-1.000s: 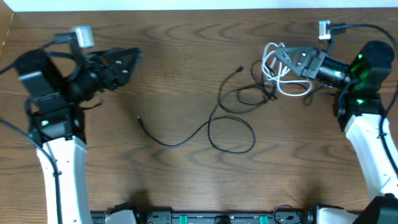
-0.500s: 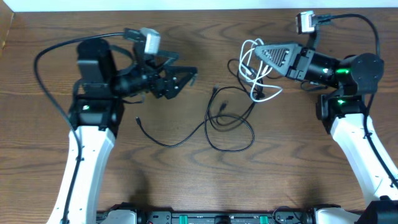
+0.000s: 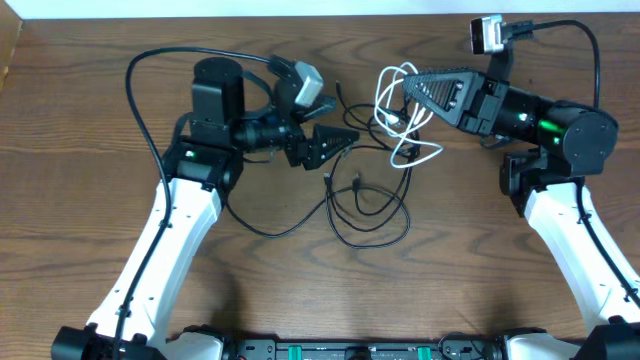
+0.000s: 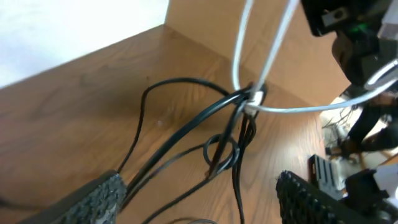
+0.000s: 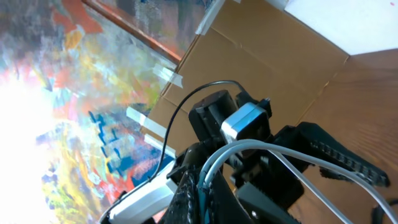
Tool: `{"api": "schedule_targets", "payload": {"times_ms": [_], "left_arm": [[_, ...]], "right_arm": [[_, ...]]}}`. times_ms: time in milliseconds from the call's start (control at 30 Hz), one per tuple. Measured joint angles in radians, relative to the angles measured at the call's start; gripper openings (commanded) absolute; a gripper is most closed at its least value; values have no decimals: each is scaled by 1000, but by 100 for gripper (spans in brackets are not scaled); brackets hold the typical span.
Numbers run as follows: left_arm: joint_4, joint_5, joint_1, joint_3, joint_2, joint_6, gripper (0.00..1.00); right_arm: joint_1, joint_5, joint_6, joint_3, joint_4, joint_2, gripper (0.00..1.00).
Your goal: Untangle cables
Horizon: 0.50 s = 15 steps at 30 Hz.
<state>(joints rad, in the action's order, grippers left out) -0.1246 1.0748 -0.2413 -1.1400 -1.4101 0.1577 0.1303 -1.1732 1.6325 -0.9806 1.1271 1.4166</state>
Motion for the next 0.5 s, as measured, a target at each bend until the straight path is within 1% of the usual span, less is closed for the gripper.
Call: {"api": "schedule_targets", "payload": {"times_ms": [367,500], "left_arm": [[27,0,-106,0,0,184,78],[28,-3,-127,0,0,229,78]], "right_arm": [[38,11,31,0,1,0,1],[45,13,38,0,1,0,1]]}}
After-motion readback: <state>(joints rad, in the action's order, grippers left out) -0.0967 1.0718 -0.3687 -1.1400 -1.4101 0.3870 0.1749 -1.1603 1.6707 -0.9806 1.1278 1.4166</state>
